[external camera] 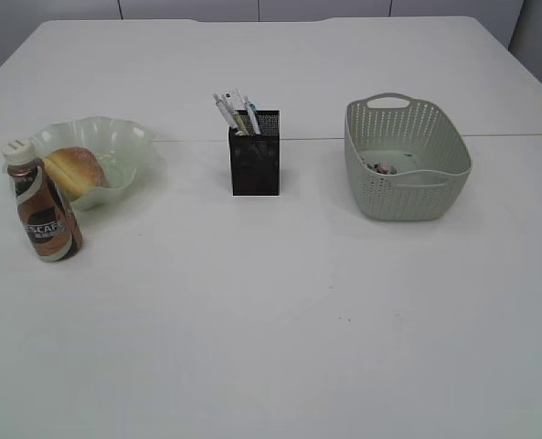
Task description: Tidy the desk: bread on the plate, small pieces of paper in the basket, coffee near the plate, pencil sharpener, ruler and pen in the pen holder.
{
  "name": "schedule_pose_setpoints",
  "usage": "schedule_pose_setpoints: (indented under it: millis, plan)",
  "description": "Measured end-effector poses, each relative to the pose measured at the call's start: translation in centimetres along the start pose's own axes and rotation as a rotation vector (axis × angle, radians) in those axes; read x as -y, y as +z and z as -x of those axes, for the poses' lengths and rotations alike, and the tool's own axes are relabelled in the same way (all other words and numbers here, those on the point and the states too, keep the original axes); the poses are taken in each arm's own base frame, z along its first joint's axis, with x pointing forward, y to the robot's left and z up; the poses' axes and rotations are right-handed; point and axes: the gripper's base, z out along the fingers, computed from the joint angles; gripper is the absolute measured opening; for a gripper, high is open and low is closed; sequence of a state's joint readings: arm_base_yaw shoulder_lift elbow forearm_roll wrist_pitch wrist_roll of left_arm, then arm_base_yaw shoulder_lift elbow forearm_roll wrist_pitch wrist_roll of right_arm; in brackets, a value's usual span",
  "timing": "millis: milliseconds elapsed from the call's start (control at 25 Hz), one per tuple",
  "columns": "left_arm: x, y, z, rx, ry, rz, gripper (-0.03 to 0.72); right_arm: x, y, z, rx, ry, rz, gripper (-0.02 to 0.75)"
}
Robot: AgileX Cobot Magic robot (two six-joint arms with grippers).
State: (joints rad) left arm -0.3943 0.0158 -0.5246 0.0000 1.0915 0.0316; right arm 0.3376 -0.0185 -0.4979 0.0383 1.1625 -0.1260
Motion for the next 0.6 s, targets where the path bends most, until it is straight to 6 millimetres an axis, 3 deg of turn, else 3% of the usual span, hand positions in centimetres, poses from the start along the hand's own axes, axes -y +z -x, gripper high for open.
schedule_pose_setpoints:
  millis: [280,600]
  plan:
    - [0.29,0.02,-0.01,-0.01,-0.171,0.308,0.434,-0.28,0.12,0.1,-0.021,0.146,-0.233,0.333]
    - [0.32,0.03,-0.01,-0.011,-0.192,0.345,0.434,-0.35,0.16,0.13,-0.026,0.183,-0.293,0.333]
